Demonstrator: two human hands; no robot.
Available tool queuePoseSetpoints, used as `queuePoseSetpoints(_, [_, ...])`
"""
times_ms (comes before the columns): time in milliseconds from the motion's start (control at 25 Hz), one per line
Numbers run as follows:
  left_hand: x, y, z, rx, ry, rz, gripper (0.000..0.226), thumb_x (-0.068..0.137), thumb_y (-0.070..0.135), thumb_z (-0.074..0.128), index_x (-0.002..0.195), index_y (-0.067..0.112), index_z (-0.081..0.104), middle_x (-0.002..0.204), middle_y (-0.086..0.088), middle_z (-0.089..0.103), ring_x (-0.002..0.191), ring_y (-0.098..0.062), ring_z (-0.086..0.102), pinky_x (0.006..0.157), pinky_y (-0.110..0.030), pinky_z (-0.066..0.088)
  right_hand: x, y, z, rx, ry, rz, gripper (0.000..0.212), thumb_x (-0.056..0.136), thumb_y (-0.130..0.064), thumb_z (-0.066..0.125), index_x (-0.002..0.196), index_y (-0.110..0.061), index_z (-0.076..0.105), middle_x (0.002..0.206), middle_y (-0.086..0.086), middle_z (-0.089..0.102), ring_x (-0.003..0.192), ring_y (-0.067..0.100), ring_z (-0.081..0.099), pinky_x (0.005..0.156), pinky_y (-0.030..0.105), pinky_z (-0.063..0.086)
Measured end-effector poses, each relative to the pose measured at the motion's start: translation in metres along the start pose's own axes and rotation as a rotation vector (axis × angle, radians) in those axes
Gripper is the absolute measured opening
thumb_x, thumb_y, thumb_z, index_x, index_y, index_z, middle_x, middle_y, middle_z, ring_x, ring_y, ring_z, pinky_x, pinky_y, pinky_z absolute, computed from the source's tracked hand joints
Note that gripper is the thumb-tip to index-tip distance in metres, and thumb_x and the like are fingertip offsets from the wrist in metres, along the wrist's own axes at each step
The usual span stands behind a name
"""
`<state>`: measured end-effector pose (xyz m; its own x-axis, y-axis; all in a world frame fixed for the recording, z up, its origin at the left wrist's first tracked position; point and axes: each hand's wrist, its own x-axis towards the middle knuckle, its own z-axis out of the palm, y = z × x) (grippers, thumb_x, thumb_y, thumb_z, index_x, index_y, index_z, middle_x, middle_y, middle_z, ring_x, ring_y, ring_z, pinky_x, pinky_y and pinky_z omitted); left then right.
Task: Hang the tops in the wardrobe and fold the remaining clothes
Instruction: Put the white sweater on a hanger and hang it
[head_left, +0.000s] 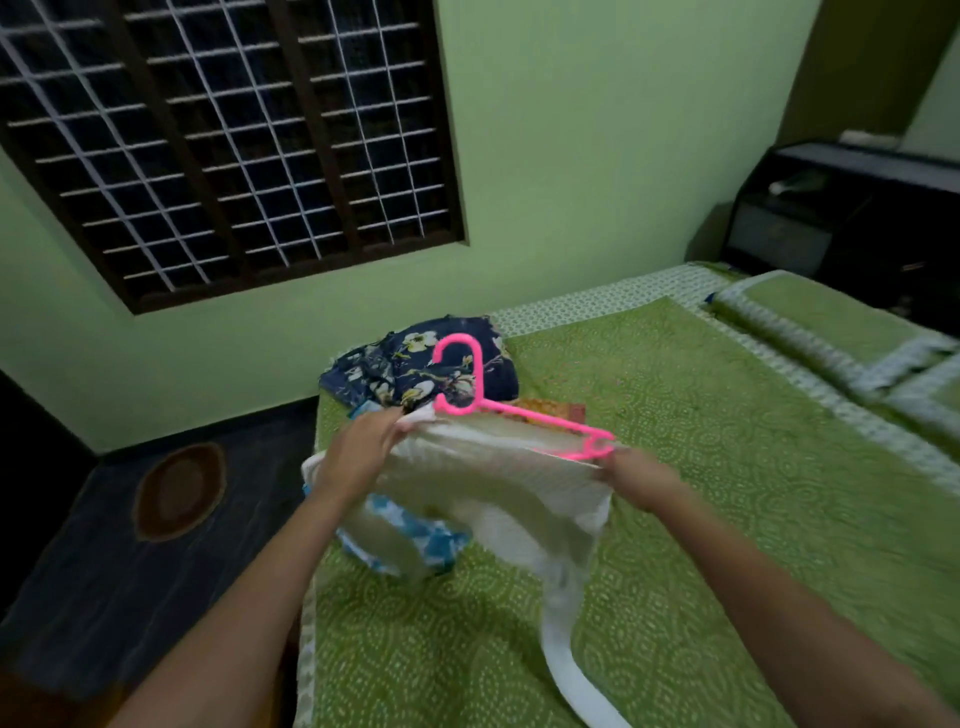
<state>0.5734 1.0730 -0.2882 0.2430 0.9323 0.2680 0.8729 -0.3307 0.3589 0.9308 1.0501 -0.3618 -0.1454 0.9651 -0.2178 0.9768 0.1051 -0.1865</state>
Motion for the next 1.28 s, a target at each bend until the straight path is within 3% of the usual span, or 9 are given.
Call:
queuePoseSetpoints(160, [-0.023,-0.01,-0.004,-0.037,-0.09,0.11,0.02,0.098,0.02,0.047,0.078,0.017,0.05,0.078,-0.006,0.057,0.081,-0.03,0.059,0.065,-0.036,0.036,-0.056,-0.017,-0.052,-0.364,0.227,0.119,0.032,0.098,-0.024,0.038,0.118,-0.029,0.063,0.118,0.003,0.061,0.112,0.02,0.056,0.102,0.035,0.029])
queuePoseSetpoints(240, [-0.022,0.001,-0.011,-0.052,-0.078,0.159,0.021,0.095,0.026,0.045,0.077,0.016,0.051,0.078,-0.004,0.058,0.082,-0.029,0.059,0.066,-0.037,0.04,-0.08,-0.036,-0.078,-0.37,0.356,0.217,0.031,0.097,-0.02,0.039,0.116,-0.028,0.062,0.11,0.003,0.062,0.111,0.019,0.053,0.105,0.039,0.021])
queuePoseSetpoints(440, [-0.008,0.063,-0.021,-0.246,0.08,0.208,0.018,0.097,0.009,0.044,0.094,0.007,0.062,0.094,-0.012,0.066,0.087,-0.026,0.06,0.067,-0.034,0.038,-0.132,-0.083,-0.141,-0.111,0.912,0.025,0.027,0.087,-0.008,0.053,0.109,-0.016,0.066,0.103,0.003,0.069,0.101,0.024,0.053,0.08,0.034,0.04])
queuePoseSetpoints(560, [0.007,0.104,-0.029,-0.426,0.127,0.26,0.024,0.1,0.011,0.04,0.103,0.007,0.063,0.098,-0.013,0.066,0.087,-0.028,0.059,0.067,-0.034,0.038,-0.174,-0.058,-0.151,0.285,0.828,0.124,0.046,0.089,-0.035,0.062,0.131,-0.022,0.047,0.129,-0.005,0.053,0.112,0.013,0.049,0.096,0.03,0.034])
queuePoseSetpoints(640, [0.016,0.129,-0.033,-0.481,0.132,0.34,0.024,0.101,0.016,0.042,0.104,0.007,0.064,0.097,-0.013,0.066,0.087,-0.03,0.059,0.066,-0.035,0.038,-0.213,-0.024,-0.152,0.332,0.771,0.275,0.053,0.086,-0.044,0.064,0.132,-0.025,0.045,0.126,-0.002,0.059,0.114,0.017,0.054,0.102,0.038,0.037])
queuePoseSetpoints(760, [0.022,0.175,-0.034,-0.505,0.155,0.488,0.025,0.1,0.014,0.043,0.105,0.001,0.064,0.098,-0.02,0.067,0.088,-0.033,0.061,0.069,-0.036,0.039,-0.272,0.011,-0.143,0.401,0.848,0.293,0.027,0.091,-0.022,0.062,0.113,-0.007,0.066,0.103,0.002,0.068,0.099,0.016,0.061,0.089,0.033,0.046])
queuePoseSetpoints(880, [0.02,0.229,-0.028,-0.562,0.099,0.585,0.028,0.101,0.018,0.043,0.111,0.002,0.065,0.105,-0.019,0.068,0.094,-0.033,0.061,0.076,-0.039,0.044,-0.313,0.03,-0.13,0.417,1.104,0.402,0.018,0.092,-0.012,0.06,0.102,-0.002,0.072,0.098,0.011,0.072,0.092,0.02,0.065,0.082,0.035,0.048])
queuePoseSetpoints(1120, [0.0,0.368,0.012,-0.607,0.004,0.782,0.032,0.1,0.031,0.045,0.108,0.008,0.066,0.098,-0.012,0.069,0.092,-0.028,0.062,0.068,-0.029,0.037,-0.366,0.086,-0.146,0.277,1.415,0.598,0.017,0.093,-0.021,0.05,0.084,-0.02,0.065,0.08,0.001,0.069,0.077,0.024,0.064,0.068,0.037,0.048])
queuePoseSetpoints(1280, [-0.012,0.469,0.044,-0.637,-0.086,0.887,0.043,0.095,0.046,0.036,0.1,0.012,0.062,0.091,-0.005,0.066,0.088,-0.027,0.06,0.074,-0.039,0.046,-0.402,0.133,-0.187,0.258,1.384,0.477,0.02,0.094,-0.024,0.049,0.089,-0.014,0.066,0.079,0.001,0.068,0.078,0.022,0.064,0.075,0.04,0.05])
